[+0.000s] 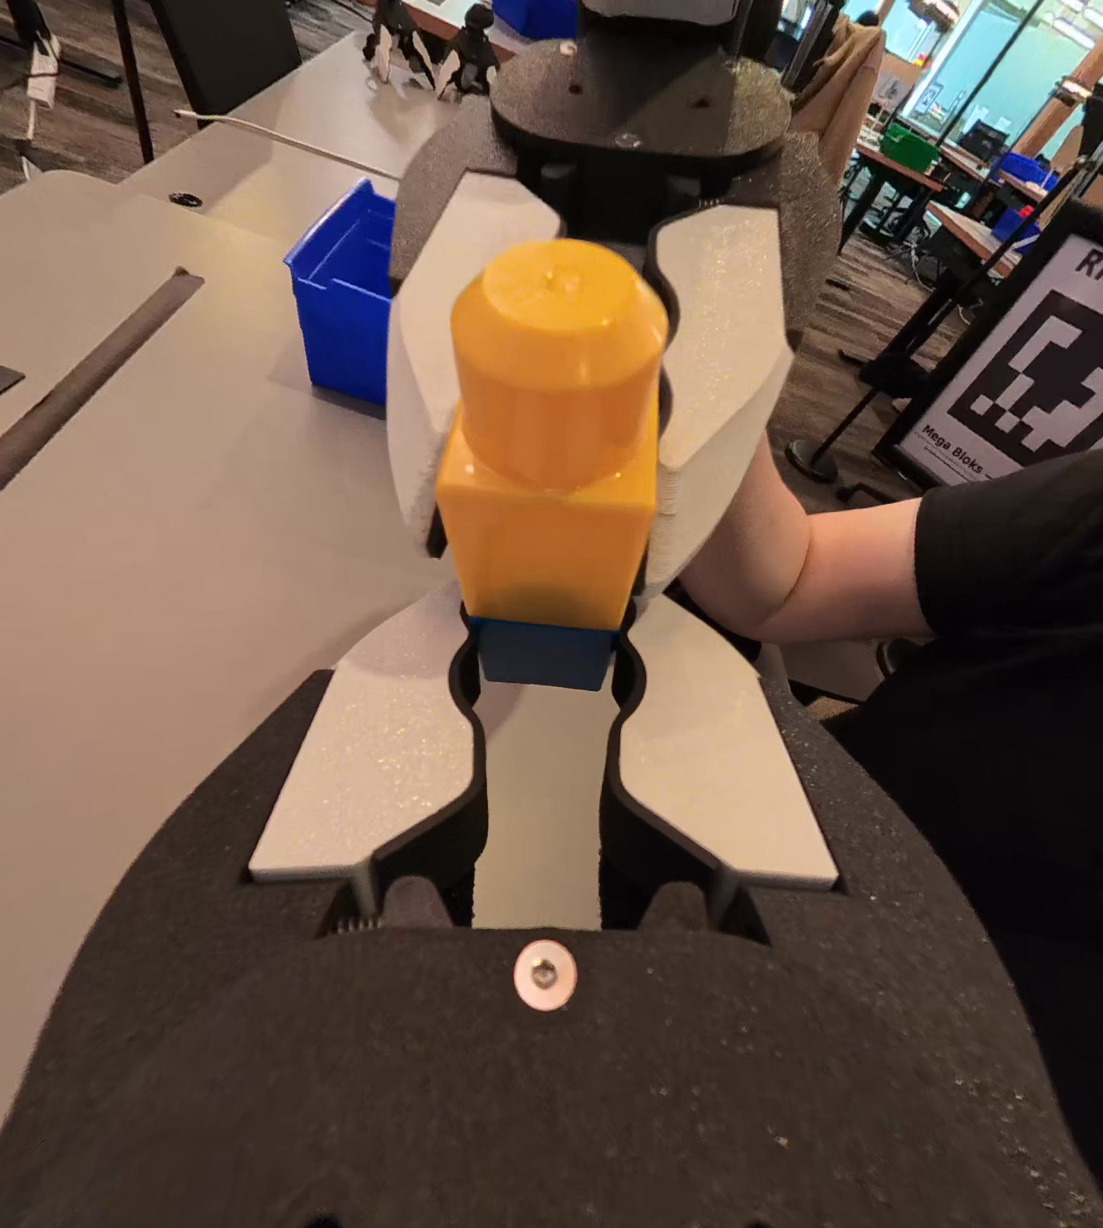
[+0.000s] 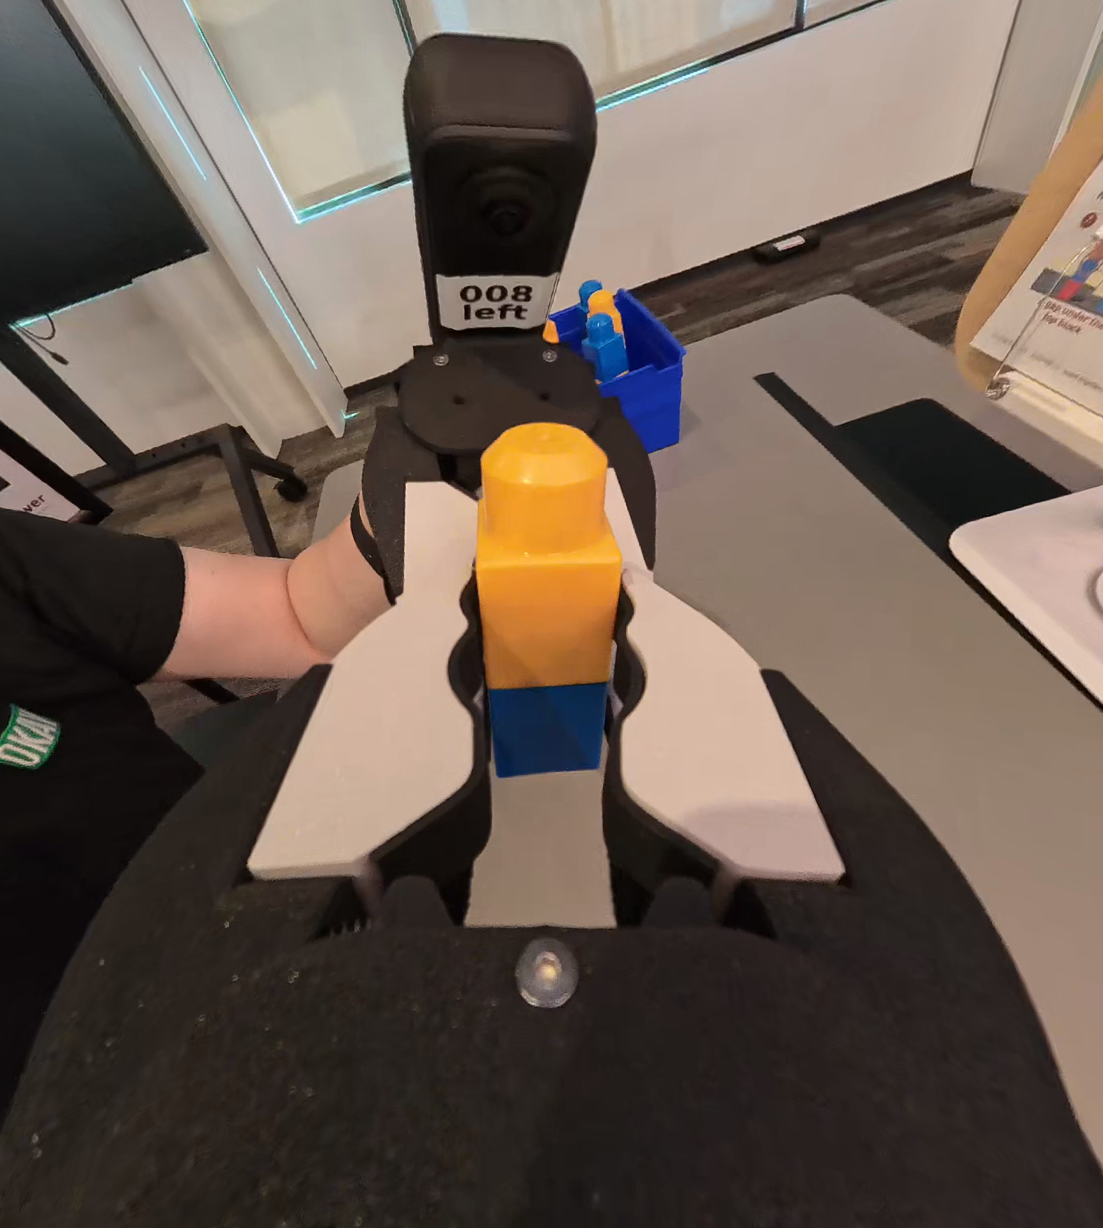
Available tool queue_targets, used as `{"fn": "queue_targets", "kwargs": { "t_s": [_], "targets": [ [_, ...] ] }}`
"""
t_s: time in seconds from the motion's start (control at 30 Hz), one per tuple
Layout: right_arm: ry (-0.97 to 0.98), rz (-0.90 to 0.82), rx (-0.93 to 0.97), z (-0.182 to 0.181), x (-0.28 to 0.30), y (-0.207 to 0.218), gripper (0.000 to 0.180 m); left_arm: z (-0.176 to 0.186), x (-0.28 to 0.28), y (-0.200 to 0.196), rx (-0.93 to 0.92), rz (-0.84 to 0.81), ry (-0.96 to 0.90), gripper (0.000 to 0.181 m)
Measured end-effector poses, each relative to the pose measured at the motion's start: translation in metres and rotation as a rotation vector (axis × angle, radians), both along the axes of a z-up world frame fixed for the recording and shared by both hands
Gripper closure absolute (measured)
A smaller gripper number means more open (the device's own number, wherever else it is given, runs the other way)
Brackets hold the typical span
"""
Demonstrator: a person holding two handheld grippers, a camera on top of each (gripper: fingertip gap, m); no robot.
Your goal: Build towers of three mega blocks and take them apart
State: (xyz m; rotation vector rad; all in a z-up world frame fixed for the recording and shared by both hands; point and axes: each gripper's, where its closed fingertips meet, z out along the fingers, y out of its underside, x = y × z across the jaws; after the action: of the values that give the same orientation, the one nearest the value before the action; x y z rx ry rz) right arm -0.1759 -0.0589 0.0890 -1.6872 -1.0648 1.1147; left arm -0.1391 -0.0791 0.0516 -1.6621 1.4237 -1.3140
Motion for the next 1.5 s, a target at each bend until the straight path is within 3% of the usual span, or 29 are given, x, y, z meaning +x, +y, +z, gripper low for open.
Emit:
{"fn": "queue_targets", "kwargs": {
  "t_s": [0.33,0.43,0.5,0.53,0.63,0.73,0.83,0.93,1.07,1.3,1.37,1.5],
  "targets": [
    [0.05,0.013,0.021,0.009,0.001,0.001,0.144,0.005,0.002,-0.002,-0.025,-0.014,-0.044,0.145],
    [0.284,-0.019,0.036,0.05,0.013,0.001,0.144,-0.035,0.004,-0.007,0.042,-0.047,0.177,0.145],
    [0.365,-0.079,0.081,0.072,0.041,0.002,0.144,-0.044,0.017,-0.013,0.046,-0.074,0.18,0.145],
    [0.315,-0.148,0.113,0.07,0.056,0.008,0.144,-0.044,0.021,-0.018,0.009,-0.097,0.165,0.145],
    [0.063,-0.389,0.223,0.056,0.117,0.022,0.144,-0.042,0.023,-0.018,-0.021,-0.101,0.142,0.145],
    [-0.164,-0.775,0.226,0.041,0.229,0.021,0.144,-0.031,0.018,-0.016,-0.042,-0.094,0.098,0.145],
    [-0.376,-1.113,-0.091,-0.032,0.357,-0.008,0.144,-0.02,0.012,-0.015,-0.057,-0.092,0.061,0.145],
    [-0.419,-1.376,-0.482,-0.117,0.455,-0.046,0.143,-0.016,0.009,-0.014,-0.063,-0.087,0.045,0.145],
    [-0.318,-1.444,-0.572,-0.164,0.495,-0.054,0.144,-0.015,0.008,-0.012,-0.078,-0.083,0.039,0.145],
    [-0.452,-1.492,-0.538,-0.178,0.504,-0.026,0.139,-0.017,0.01,-0.015,-0.099,-0.096,0.043,0.145],
    [-0.381,-1.485,-0.498,-0.171,0.499,-0.018,0.122,-0.015,0.009,-0.016,-0.094,-0.095,0.035,0.145],
    [-0.254,-1.48,-0.24,-0.098,0.482,-0.012,0.124,-0.004,0.008,-0.011,-0.079,-0.068,-0.02,0.145]
  ]
}}
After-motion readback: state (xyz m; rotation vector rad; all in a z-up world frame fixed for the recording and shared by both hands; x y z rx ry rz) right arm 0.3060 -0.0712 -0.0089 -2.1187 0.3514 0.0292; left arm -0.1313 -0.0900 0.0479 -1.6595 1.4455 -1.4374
